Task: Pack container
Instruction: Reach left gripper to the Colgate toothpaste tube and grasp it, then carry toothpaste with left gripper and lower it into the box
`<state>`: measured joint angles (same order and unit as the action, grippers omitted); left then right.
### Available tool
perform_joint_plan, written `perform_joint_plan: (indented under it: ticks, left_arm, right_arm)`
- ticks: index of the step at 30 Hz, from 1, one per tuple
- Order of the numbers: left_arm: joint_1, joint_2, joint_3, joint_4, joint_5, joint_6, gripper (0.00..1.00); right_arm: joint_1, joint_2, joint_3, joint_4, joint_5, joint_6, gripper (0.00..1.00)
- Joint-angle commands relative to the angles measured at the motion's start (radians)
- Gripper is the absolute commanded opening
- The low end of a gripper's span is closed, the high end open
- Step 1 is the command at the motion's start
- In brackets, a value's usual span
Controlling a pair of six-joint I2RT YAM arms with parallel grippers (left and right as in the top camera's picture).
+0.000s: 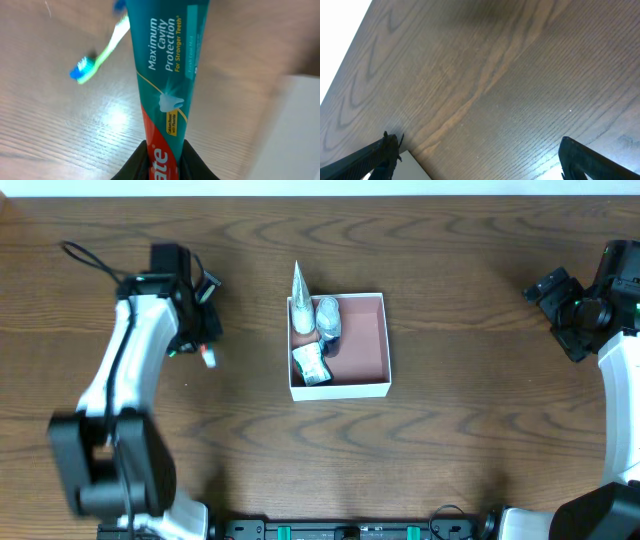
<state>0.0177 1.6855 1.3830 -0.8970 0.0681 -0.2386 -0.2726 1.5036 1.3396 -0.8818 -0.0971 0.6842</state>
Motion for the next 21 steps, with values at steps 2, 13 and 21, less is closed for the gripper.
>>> perform_joint_plan:
  ticks: [2,13,21]
  left_arm:
    - [-0.121,-0.212,0.084,-0.026,0.044,0.051,0.19]
    - [-0.661,-0.432,0.084,0.084,-0.286,-0.029,0.19]
    - [-0.928,-0.219,0.074,0.156,-0.563,-0.204,0.19]
  right_arm:
    - [-0.006,-0.011,0.001,-0.001,0.003,-0.013,0.99]
    - [-0.006,-0.011,0.001,-0.001,0.003,-0.013,0.99]
    - [-0.006,-0.011,0.001,-0.001,0.003,-0.013,0.99]
